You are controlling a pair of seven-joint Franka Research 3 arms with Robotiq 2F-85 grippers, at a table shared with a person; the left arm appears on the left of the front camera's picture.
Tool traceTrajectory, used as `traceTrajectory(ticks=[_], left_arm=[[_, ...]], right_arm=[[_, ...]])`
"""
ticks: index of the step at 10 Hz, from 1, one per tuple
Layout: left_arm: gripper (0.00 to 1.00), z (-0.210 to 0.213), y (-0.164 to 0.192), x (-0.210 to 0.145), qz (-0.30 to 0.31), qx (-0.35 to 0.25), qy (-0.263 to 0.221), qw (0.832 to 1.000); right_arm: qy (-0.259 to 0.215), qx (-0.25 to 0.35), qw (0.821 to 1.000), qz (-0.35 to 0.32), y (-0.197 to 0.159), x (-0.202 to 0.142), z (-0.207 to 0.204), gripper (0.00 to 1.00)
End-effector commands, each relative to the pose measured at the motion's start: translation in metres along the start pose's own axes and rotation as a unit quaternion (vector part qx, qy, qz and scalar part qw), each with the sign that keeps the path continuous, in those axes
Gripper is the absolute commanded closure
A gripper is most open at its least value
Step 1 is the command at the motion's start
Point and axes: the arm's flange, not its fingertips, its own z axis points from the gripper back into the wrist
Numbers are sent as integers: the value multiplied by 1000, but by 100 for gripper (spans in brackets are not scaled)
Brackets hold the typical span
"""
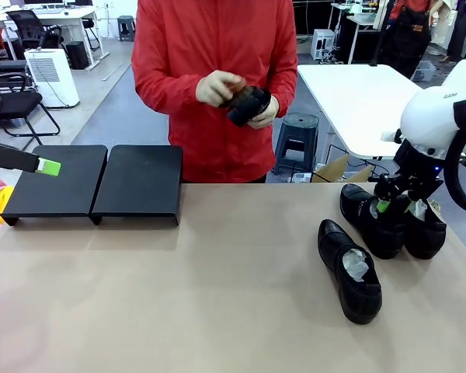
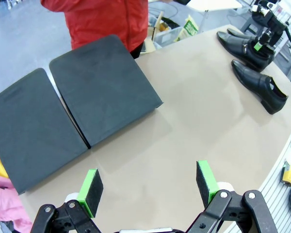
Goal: Organize the shoes by placing them on the stand.
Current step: Pick up one Shoe and place it in the middle of the table.
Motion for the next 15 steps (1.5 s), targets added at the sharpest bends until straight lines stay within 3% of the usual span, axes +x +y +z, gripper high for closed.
traceTrajectory(ticks=[1, 9, 10, 11, 14, 15], left_arm=[[0, 0, 1, -1, -5, -7, -2, 1000], [0, 0, 1, -1, -5, -7, -2, 1000], [0, 0, 1, -1, -5, -7, -2, 1000], [0, 0, 1, -1, -5, -7, -2, 1000], [0, 0, 1, -1, -5, -7, -2, 1000], [0, 0, 1, -1, -5, -7, -2, 1000]], right_arm=[[0, -22, 1000, -18, 3, 9, -3, 37], [3, -54, 998, -20, 4, 10, -23, 37], [8, -54, 998, -17, 5, 9, -26, 41], [11, -50, 999, -10, 7, 9, -27, 49], [21, -56, 998, -9, 6, 11, -31, 100], [31, -55, 998, -10, 5, 12, -34, 100]])
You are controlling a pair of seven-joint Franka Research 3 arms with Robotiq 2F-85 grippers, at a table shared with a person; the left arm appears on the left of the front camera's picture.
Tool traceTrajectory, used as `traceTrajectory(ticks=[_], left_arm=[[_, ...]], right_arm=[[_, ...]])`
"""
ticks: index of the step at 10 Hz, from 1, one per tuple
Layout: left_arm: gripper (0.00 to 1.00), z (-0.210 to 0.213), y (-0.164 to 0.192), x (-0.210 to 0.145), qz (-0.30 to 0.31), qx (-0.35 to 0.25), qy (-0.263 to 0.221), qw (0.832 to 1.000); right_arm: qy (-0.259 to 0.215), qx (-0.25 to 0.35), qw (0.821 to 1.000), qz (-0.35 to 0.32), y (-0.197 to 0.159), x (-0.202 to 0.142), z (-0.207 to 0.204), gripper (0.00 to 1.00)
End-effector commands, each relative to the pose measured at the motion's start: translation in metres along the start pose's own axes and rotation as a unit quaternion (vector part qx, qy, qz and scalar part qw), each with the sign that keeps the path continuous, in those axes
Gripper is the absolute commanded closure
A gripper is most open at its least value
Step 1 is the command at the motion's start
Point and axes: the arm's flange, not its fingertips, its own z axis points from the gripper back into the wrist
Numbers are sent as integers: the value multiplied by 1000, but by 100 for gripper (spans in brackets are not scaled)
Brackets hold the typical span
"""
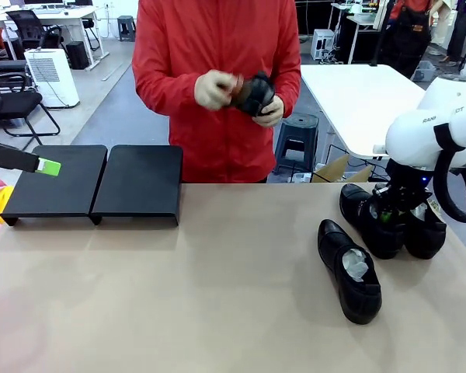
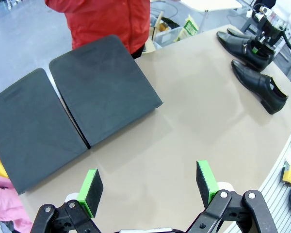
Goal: Organize the shoes by placing them on the stand.
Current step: Pick up one Shoe and place it in the middle of the table.
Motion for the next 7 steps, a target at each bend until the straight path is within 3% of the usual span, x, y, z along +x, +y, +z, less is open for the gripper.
traceTrajectory(ticks=[1, 5, 7], left_arm=[[0, 0, 1, -1, -5, -7, -2, 1000], [0, 0, 1, -1, -5, -7, -2, 1000], [0, 0, 1, -1, -5, -7, -2, 1000]], right_arm=[[18, -11, 1000, -2, 0, 8, -6, 100], [8, -16, 1000, -2, 0, 5, 0, 100], [-37, -20, 999, -4, 3, -6, 32, 100]])
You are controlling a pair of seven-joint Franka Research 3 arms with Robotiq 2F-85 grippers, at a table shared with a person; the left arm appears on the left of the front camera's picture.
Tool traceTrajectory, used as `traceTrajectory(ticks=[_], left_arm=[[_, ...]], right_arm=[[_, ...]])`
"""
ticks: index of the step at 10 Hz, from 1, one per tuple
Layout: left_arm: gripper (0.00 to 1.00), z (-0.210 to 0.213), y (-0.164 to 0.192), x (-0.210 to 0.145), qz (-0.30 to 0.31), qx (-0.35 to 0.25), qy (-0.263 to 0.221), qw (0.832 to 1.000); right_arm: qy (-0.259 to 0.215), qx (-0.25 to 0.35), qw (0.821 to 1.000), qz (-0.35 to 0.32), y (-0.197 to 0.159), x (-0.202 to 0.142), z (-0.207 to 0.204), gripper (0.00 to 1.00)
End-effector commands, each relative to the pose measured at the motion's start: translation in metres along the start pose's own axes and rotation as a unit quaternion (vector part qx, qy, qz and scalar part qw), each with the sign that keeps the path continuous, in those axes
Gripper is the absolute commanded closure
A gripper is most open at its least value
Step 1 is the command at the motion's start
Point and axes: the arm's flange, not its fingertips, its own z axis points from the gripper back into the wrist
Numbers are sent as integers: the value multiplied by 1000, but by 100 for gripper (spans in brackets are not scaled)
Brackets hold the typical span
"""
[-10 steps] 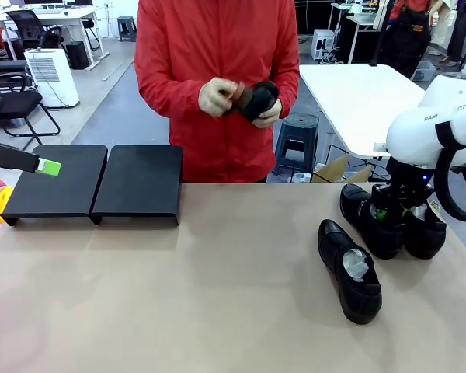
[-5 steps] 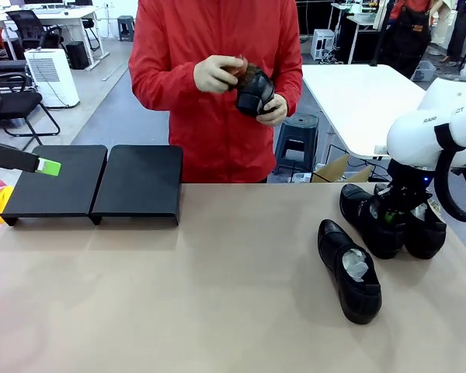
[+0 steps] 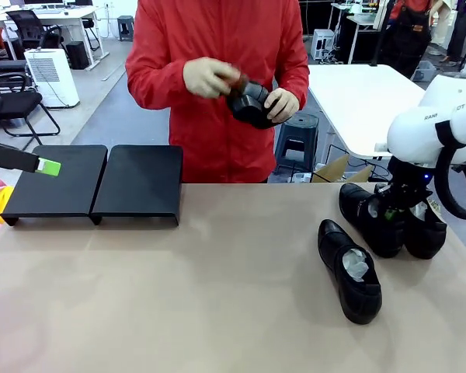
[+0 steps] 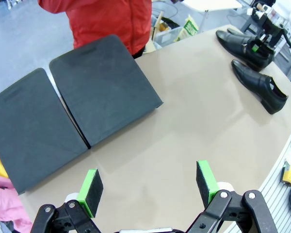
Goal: Organize the shoes by placing them on the stand.
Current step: Pick up one Shoe and place it in the middle of the table.
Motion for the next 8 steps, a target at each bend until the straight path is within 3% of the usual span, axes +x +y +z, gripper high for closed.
traceTrajectory(ticks=[1, 4, 6, 7, 8], left_arm=[[0, 0, 1, -1, -5, -7, -2, 1000], [0, 0, 1, -1, -5, -7, -2, 1000], [0, 0, 1, -1, -5, -7, -2, 1000], [0, 0, 1, -1, -5, -7, -2, 1000], [0, 0, 1, -1, -5, -7, -2, 1000]], right_arm=[[-59, -17, 998, -3, 10, -20, 47, 100], [-115, -36, 993, -2, 22, -53, 110, 100], [-102, -11, 995, -7, 26, -83, 135, 100], [-110, -16, 994, 9, 20, -49, 121, 100], [-110, -16, 994, 9, 20, -49, 121, 100]])
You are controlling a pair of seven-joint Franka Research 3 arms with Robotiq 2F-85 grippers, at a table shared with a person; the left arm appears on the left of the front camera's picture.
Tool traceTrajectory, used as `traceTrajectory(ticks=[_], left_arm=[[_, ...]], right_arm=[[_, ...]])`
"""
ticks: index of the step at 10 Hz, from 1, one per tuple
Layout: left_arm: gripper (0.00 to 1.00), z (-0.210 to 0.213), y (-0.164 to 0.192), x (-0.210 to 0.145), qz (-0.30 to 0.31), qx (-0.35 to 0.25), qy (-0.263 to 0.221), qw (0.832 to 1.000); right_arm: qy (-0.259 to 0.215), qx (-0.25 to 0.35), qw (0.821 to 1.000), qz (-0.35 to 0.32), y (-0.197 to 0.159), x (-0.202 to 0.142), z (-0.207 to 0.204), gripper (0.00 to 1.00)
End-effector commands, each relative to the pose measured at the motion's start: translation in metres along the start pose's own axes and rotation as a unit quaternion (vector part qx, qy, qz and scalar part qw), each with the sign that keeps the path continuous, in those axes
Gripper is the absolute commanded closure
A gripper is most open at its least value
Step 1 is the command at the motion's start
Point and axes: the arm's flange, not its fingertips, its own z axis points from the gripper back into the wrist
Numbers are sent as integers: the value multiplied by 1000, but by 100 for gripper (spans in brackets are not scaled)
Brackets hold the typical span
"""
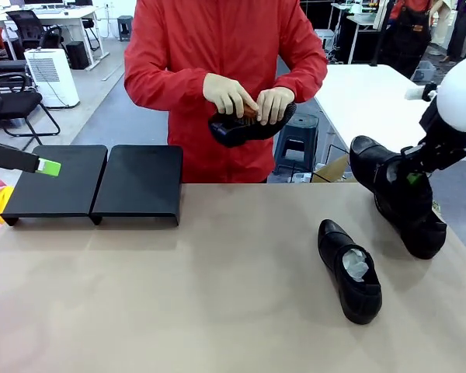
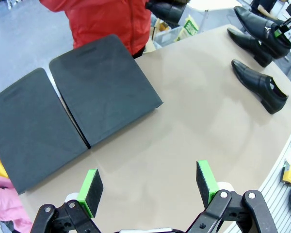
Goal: Organize the shoes by placing them on the stand.
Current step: Pick up one Shoe and place it in the middle of the table.
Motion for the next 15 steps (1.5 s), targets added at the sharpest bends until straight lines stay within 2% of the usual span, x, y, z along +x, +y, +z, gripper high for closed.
traceTrajectory(ticks=[1, 3, 6, 7, 8, 10, 12, 14, 15], left_arm=[[0, 0, 1, -1, -5, -7, -3, 1000], [0, 0, 1, -1, -5, -7, -3, 1000], [0, 0, 1, -1, -5, -7, -3, 1000], [0, 0, 1, -1, -5, -7, -3, 1000], [0, 0, 1, -1, -5, -7, -3, 1000], [0, 0, 1, -1, -5, -7, -3, 1000], [0, 0, 1, -1, -5, -7, -3, 1000], [0, 0, 1, -1, -5, -7, -3, 1000], [0, 0, 1, -1, -5, -7, -3, 1000]], right_arm=[[-6, -2, 1000, 2, -2, 16, -10, 100], [5, 0, 1000, 0, 0, 4, -10, 100], [-21, -17, 993, -111, 68, -6, 45, 100], [-34, -1, 990, -139, 91, -20, 65, 100], [-9, 14, 989, -145, 119, -34, 77, 100], [12, 106, 990, -95, 185, -65, 86, 100], [55, 135, 987, -74, 237, -89, 75, 100], [72, 167, 981, -74, 275, -109, 42, 100], [80, 161, 981, -72, 290, -116, 24, 100]])
